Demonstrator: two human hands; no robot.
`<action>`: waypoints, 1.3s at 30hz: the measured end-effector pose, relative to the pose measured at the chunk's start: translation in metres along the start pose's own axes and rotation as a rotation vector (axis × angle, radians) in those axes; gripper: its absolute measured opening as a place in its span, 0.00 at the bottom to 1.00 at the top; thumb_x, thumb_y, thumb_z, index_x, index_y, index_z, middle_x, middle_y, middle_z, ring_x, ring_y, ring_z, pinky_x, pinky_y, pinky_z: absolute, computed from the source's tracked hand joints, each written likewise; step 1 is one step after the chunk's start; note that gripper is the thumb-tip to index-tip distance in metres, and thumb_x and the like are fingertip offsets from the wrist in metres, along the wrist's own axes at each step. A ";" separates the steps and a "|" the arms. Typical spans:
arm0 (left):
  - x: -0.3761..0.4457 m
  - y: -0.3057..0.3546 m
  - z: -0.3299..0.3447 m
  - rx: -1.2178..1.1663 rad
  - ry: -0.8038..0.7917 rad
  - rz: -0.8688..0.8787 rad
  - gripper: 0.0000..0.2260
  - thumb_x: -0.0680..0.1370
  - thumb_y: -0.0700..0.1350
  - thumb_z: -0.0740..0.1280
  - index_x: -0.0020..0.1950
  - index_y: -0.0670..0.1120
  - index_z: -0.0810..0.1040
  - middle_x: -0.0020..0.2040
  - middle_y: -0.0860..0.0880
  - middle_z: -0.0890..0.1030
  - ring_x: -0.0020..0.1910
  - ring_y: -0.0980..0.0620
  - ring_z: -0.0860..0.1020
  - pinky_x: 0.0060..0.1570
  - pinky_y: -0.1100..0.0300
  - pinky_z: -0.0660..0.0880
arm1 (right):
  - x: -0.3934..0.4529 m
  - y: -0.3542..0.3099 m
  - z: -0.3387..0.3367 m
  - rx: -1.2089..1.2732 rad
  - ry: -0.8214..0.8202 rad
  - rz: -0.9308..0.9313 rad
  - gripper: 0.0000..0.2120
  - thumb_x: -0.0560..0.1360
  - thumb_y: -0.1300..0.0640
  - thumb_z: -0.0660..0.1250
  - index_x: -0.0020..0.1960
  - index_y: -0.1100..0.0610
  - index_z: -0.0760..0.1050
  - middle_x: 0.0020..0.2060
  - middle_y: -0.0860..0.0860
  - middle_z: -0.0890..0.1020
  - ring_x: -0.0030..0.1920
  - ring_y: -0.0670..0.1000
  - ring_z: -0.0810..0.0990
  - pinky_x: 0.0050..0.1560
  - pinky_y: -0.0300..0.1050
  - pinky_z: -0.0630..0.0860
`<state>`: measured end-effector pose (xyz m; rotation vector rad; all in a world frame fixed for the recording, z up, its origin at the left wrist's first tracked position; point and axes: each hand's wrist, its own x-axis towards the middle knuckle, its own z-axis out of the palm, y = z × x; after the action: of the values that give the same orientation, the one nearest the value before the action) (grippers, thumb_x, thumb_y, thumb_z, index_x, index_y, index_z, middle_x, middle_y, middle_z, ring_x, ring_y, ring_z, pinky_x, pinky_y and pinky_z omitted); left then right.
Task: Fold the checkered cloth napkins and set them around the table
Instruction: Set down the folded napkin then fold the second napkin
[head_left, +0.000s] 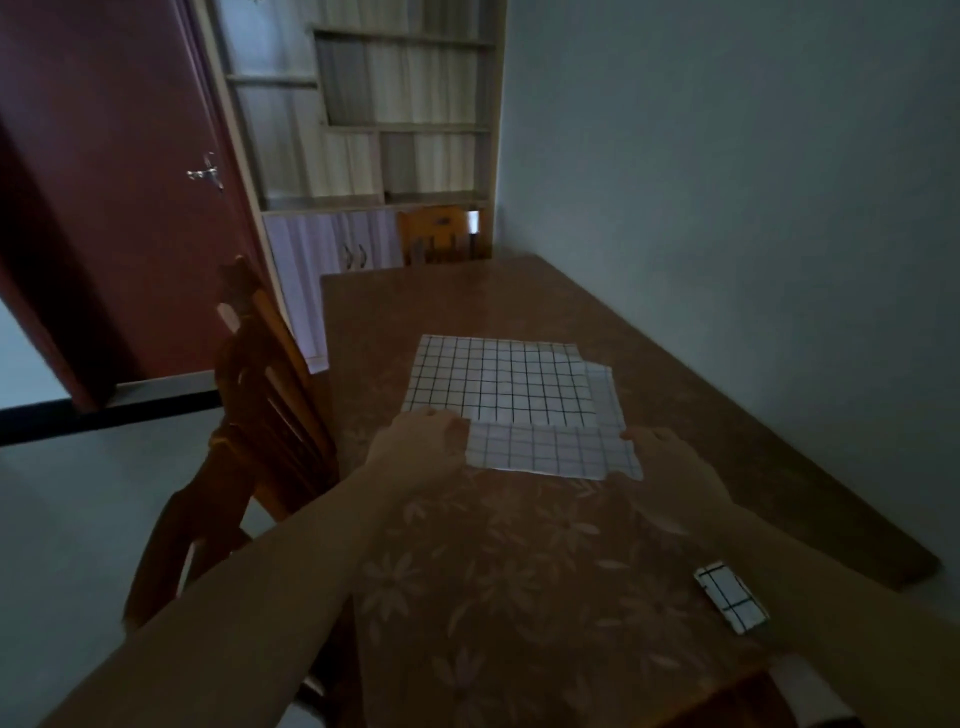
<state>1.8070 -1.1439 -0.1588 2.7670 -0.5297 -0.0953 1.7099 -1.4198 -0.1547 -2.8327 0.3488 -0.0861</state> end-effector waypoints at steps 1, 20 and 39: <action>0.007 -0.003 0.001 -0.004 -0.003 0.002 0.20 0.75 0.58 0.62 0.65 0.51 0.72 0.61 0.47 0.75 0.60 0.45 0.74 0.59 0.44 0.74 | 0.005 -0.001 0.002 -0.005 -0.006 0.008 0.28 0.74 0.41 0.64 0.70 0.50 0.65 0.65 0.52 0.72 0.62 0.55 0.74 0.61 0.58 0.74; 0.267 -0.057 0.148 0.059 -0.105 -0.129 0.25 0.78 0.60 0.59 0.74 0.53 0.63 0.74 0.48 0.67 0.72 0.47 0.65 0.70 0.45 0.64 | 0.261 0.050 0.172 0.035 -0.227 -0.004 0.28 0.77 0.42 0.62 0.73 0.52 0.63 0.69 0.53 0.70 0.66 0.55 0.71 0.65 0.53 0.70; 0.368 -0.124 0.240 0.098 0.079 -0.326 0.35 0.77 0.68 0.51 0.78 0.50 0.53 0.80 0.44 0.52 0.78 0.44 0.47 0.76 0.46 0.44 | 0.400 0.047 0.286 0.003 0.075 -0.142 0.38 0.73 0.33 0.51 0.70 0.61 0.67 0.69 0.62 0.70 0.71 0.63 0.66 0.70 0.61 0.64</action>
<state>2.1621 -1.2425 -0.4277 2.9148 -0.0617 -0.0342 2.1135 -1.4841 -0.4327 -2.8534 0.1630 -0.2225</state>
